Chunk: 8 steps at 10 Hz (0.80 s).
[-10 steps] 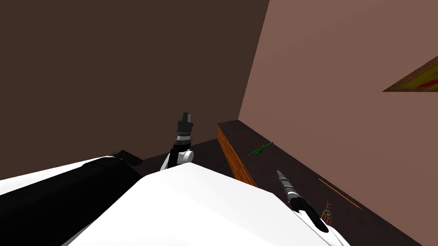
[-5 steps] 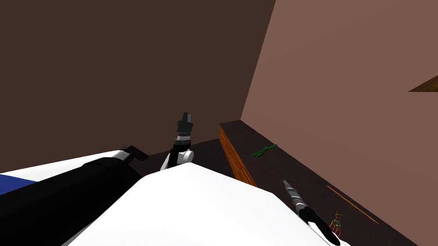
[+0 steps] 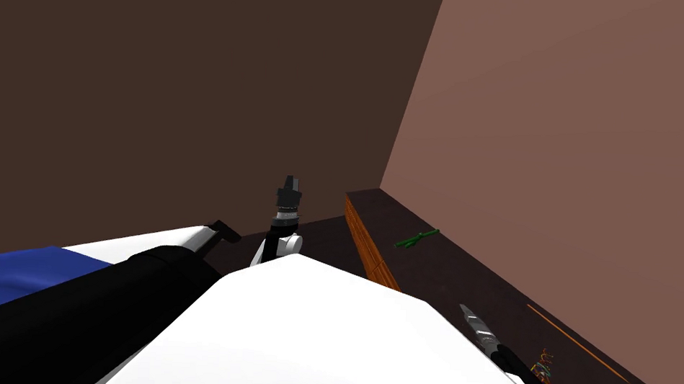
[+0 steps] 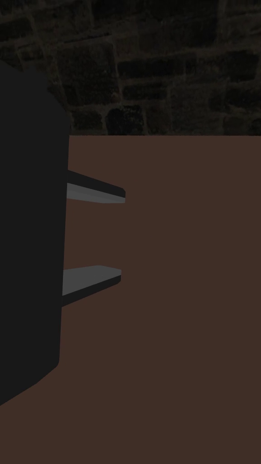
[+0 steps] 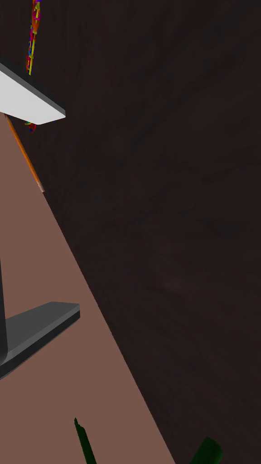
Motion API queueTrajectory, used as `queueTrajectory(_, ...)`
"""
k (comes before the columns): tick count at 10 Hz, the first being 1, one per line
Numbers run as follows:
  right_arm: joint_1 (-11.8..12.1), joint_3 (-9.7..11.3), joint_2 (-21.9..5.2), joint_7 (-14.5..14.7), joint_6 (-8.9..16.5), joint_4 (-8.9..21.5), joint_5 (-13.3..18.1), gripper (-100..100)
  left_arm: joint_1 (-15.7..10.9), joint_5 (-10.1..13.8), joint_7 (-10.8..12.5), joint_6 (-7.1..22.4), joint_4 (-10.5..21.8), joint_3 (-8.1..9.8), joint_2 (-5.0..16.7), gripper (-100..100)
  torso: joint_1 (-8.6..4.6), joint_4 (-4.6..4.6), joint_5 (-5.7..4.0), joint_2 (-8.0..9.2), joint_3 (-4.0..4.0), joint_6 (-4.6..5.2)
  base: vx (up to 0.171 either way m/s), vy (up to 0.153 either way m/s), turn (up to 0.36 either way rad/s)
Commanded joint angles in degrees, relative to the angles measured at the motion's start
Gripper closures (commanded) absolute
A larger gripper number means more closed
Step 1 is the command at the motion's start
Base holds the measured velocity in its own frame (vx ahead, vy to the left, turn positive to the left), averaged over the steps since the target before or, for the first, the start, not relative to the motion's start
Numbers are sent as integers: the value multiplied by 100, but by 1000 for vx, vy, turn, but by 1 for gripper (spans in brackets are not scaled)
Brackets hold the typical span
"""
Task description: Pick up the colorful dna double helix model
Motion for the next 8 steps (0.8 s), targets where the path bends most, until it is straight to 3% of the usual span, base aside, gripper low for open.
queueTrajectory(1, 67, 40, -160, 63, 273, 286, -42, -100, 0, 0, 0, 0, 0, 0, 0, 0, 0, 0, 0, 0, 0, 0, -25, -36, 171)
queueTrajectory(2, 67, 40, -160, 63, 273, 201, -42, -100, 0, 0, 0, 0, 0, 0, 0, 0, -3, 1, 0, 4, 2, 2, -19, -34, 64)
queueTrajectory(3, 67, 40, -160, 63, 273, 306, -42, -100, 0, 0, 0, 0, 0, 0, 0, 0, -3, 1, -3, 0, 0, 0, -6, -14, 7)
queueTrajectory(6, 162, 162, -358, 171, 681, 877, -120, -100, 0, 0, 0, 0, 0, 0, 0, 0, -1, -1, -1, -6, -3, -1, -7, -27, 139)
queueTrajectory(8, 162, 162, -358, 171, 681, 877, -120, -100, 1, 0, 0, 0, 0, 1, 0, 0, -2, 0, -2, -4, -2, 2, -6, -19, 14)
